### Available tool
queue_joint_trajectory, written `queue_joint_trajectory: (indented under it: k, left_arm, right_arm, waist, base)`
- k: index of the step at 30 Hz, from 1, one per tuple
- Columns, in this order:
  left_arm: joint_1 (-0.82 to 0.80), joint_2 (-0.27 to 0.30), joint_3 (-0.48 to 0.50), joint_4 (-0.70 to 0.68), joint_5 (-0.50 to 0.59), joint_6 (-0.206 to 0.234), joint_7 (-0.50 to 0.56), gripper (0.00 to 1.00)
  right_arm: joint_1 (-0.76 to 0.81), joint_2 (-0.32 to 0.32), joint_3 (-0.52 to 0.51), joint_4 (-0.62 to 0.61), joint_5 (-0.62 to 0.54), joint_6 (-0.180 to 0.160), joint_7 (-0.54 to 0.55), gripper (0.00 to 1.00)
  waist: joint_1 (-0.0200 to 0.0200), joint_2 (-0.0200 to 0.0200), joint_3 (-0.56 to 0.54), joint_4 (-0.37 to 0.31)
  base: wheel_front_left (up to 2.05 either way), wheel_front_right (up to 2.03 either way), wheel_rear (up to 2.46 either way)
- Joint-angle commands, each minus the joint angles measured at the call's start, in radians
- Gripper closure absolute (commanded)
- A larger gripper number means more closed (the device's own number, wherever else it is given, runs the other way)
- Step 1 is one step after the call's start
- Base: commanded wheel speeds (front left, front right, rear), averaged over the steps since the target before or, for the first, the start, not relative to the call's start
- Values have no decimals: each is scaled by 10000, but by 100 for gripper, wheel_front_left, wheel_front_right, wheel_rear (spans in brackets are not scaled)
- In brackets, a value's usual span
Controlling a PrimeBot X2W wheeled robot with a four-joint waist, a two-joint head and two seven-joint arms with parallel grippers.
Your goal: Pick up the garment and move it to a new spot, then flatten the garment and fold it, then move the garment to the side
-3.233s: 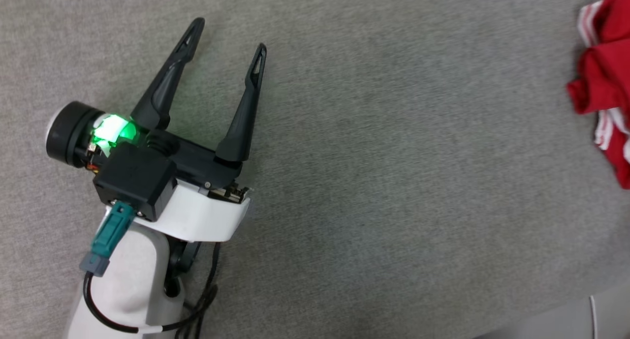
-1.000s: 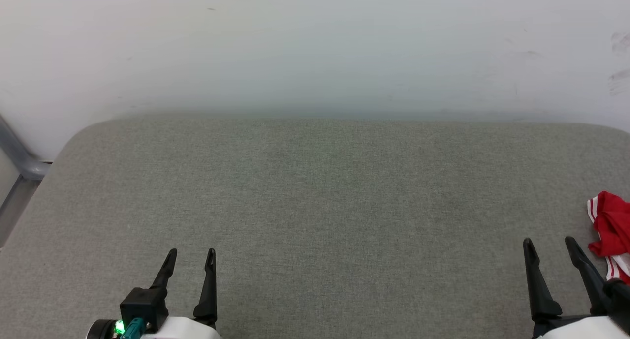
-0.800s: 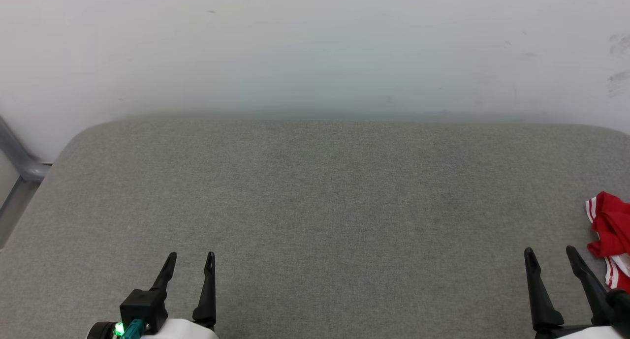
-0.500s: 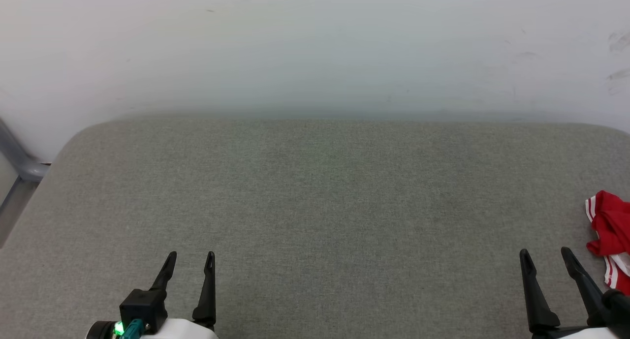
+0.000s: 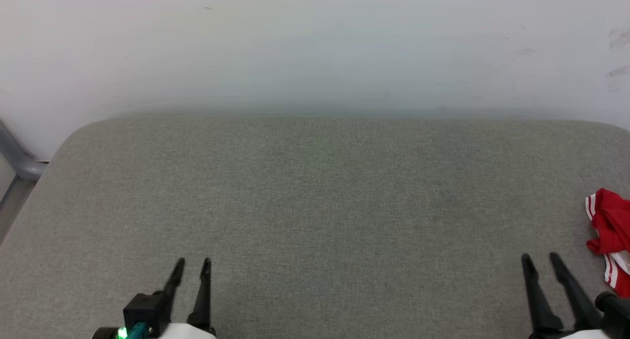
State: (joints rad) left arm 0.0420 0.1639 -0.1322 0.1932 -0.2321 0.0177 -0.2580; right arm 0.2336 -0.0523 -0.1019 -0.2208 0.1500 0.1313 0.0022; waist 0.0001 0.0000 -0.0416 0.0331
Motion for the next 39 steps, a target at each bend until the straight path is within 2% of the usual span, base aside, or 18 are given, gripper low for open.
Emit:
queue_joint_trajectory:
  k: [1,18,21,39]
  left_arm:
    - [47,-33,-2,105,-6,0,13,100]
    - [-271,-294,540,278,-2903,-315,812,100]
    - [-404,-374,733,294,-4014,-440,1103,100]
    - [-701,-575,1177,343,-6500,-710,1769,100]
  right_arm:
    - [35,2,10,107,2,0,-2,100]
    - [-676,-160,200,1116,3263,-1,56,100]
    - [-961,-207,253,1469,4491,-2,99,100]
    - [-1594,-279,323,2266,7203,-3,224,100]
  waist:
    - [0,0,1,-1]
    - [0,0,59,-44]
    - [0,0,84,-62]
    - [0,0,148,-110]
  base:
    - [0,0,0]
    - [0,0,0]
    - [0,0,0]
    - [0,0,0]
